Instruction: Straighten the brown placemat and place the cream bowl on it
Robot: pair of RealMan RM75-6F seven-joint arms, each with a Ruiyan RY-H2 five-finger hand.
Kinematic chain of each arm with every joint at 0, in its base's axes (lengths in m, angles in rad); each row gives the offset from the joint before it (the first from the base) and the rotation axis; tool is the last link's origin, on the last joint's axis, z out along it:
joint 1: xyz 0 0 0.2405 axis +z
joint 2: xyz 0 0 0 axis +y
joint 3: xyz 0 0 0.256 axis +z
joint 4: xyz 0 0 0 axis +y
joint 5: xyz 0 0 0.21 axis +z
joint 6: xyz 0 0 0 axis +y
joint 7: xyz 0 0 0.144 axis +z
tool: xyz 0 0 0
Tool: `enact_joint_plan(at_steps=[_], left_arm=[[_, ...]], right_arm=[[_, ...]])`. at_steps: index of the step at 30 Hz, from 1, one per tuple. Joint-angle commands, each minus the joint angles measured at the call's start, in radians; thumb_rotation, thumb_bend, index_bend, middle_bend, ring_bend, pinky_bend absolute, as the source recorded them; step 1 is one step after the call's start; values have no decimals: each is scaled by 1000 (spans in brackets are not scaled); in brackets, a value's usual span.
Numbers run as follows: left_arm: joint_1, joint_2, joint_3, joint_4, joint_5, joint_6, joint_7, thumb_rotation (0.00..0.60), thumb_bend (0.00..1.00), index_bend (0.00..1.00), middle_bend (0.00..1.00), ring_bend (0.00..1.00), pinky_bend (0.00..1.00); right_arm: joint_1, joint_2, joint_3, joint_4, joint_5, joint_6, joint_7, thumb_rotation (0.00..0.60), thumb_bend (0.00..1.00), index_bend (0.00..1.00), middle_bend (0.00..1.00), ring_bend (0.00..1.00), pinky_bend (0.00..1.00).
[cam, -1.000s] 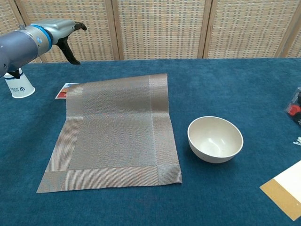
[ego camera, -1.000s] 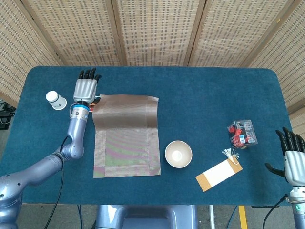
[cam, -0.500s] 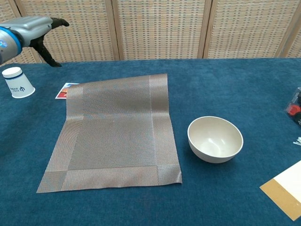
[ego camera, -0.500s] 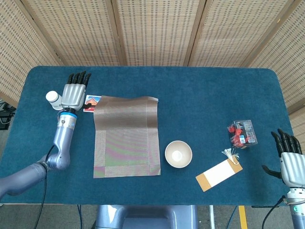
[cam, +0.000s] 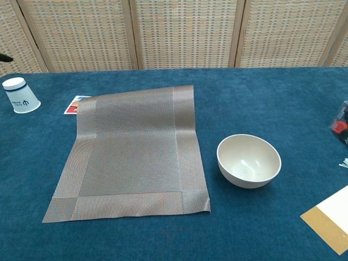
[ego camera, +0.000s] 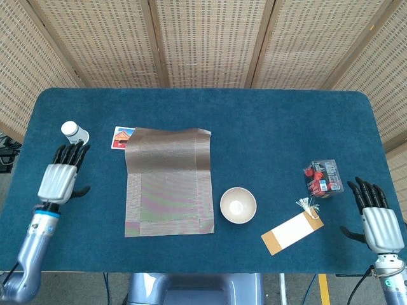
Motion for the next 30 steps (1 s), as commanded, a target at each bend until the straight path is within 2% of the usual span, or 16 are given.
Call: enact_joint_plan(at_steps=[1, 10, 14, 18, 24, 30], left_arm=[[84, 34, 65, -43, 64, 85, -41, 600, 158, 0, 0, 0, 0], [237, 44, 168, -26, 184, 230, -78, 600, 157, 0, 0, 0, 0], [260, 37, 177, 3, 213, 252, -86, 600, 157, 0, 0, 0, 0], [273, 36, 174, 30, 225, 249, -132, 600, 157, 0, 0, 0, 0], [283, 38, 166, 51, 248, 247, -165, 600, 158, 0, 0, 0, 0], [290, 39, 157, 53, 263, 238, -177, 600, 158, 0, 0, 0, 0]], right_arm=[[-2, -2, -15, -11, -30, 11, -12, 600, 42, 71, 0, 0, 0], [-5, -23, -51, -31, -73, 5, -75, 600, 41, 71, 0, 0, 0], [4, -40, -61, -61, -93, -8, -113, 600, 40, 71, 0, 0, 0], [39, -66, -68, -146, -116, -62, -220, 600, 40, 74, 0, 0, 0], [97, -146, -55, -247, -135, -139, -389, 600, 54, 284, 0, 0, 0], [135, -274, -41, -251, -109, -196, -517, 600, 80, 375, 28, 0, 0]])
